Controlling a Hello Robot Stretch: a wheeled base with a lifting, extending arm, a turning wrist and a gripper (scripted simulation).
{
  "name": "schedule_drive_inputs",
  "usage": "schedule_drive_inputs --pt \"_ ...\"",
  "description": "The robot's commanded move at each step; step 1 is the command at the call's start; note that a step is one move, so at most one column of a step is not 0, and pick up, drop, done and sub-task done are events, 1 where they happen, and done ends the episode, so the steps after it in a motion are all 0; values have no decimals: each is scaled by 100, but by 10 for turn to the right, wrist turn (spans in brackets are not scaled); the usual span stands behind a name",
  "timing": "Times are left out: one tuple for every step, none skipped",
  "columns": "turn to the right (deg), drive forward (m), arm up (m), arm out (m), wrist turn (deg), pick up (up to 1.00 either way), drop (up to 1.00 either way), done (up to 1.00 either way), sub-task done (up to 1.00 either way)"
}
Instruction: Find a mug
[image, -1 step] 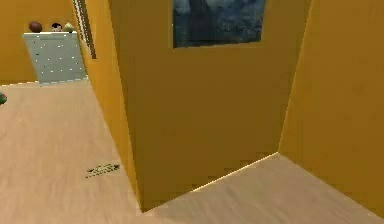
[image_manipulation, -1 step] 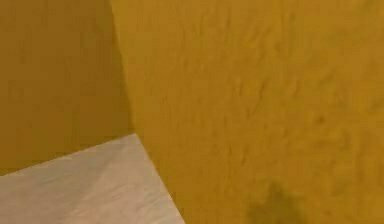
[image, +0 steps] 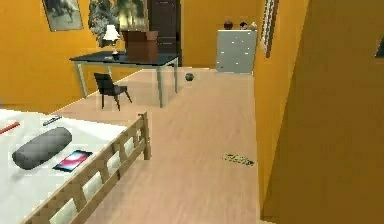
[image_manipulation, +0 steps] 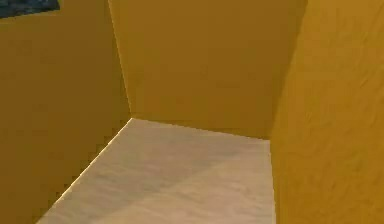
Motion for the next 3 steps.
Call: schedule_drive_inputs --pt "-180 0 0 0 0 0 0 0 0" --pt "0 50 0 0 0 0 0 0 0" --pt "150 0 0 0 0 0 0 0 0"
